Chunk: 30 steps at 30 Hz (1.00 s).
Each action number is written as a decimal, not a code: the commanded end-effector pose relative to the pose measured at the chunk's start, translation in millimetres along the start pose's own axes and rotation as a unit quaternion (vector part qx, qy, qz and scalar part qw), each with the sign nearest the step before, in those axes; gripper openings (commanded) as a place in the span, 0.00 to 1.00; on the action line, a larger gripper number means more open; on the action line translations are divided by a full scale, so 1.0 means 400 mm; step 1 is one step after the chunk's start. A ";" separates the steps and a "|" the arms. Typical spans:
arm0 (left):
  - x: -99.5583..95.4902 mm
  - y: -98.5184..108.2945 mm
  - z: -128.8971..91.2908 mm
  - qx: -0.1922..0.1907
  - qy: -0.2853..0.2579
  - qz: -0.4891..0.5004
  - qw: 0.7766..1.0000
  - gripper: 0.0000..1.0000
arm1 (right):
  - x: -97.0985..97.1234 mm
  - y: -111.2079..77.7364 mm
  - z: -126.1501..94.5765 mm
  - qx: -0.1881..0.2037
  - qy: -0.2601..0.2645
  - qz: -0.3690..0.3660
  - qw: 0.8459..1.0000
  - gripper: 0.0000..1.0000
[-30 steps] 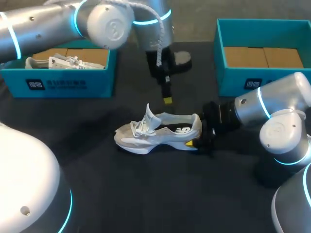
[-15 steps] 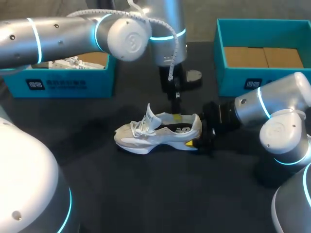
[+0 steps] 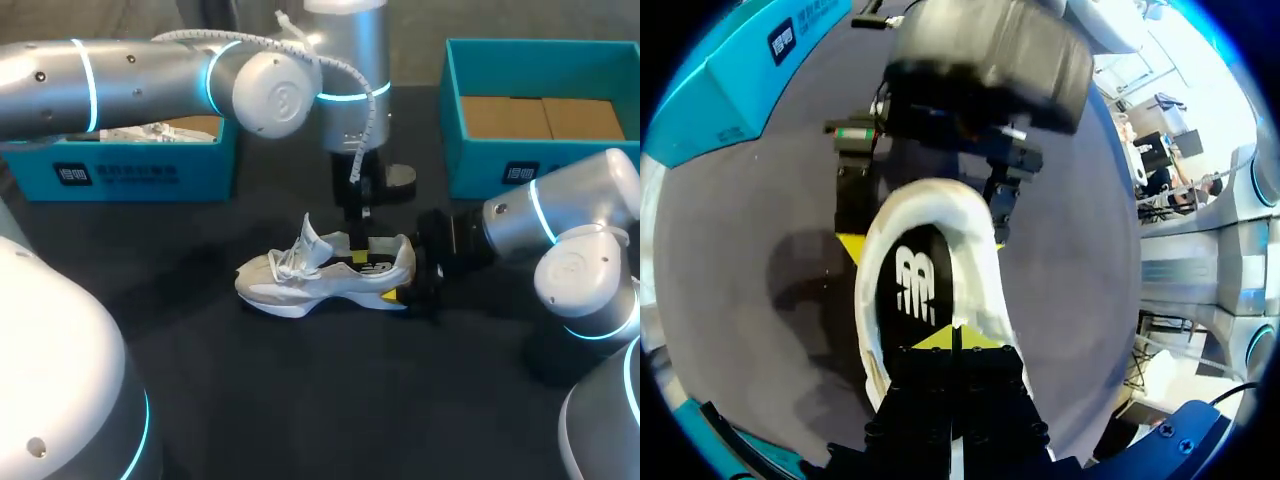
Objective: Take the shoe out of the shoebox, open the shoe tongue, remove and reinsert the insole, then place the shoe into the shoebox
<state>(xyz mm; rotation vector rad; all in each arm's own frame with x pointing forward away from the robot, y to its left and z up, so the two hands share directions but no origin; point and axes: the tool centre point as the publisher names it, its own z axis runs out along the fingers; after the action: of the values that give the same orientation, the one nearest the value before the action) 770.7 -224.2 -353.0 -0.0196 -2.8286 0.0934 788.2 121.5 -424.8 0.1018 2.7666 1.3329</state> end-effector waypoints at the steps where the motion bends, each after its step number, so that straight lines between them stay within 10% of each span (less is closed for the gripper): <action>1: -0.001 -0.010 -0.004 -0.008 0.000 0.000 1.000 0.00 | 0.001 0.001 0.005 0.002 -0.001 0.000 1.000 0.00; 30: -0.013 0.006 0.076 -0.006 0.023 0.073 0.997 0.00 | 0.001 0.001 0.005 0.002 -0.001 0.000 1.000 0.00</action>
<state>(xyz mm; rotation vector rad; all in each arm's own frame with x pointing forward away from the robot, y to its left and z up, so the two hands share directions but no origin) 765.2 -223.4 -377.4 -0.2222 -2.7894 0.0941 788.2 121.5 -424.8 0.1021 2.7665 1.3329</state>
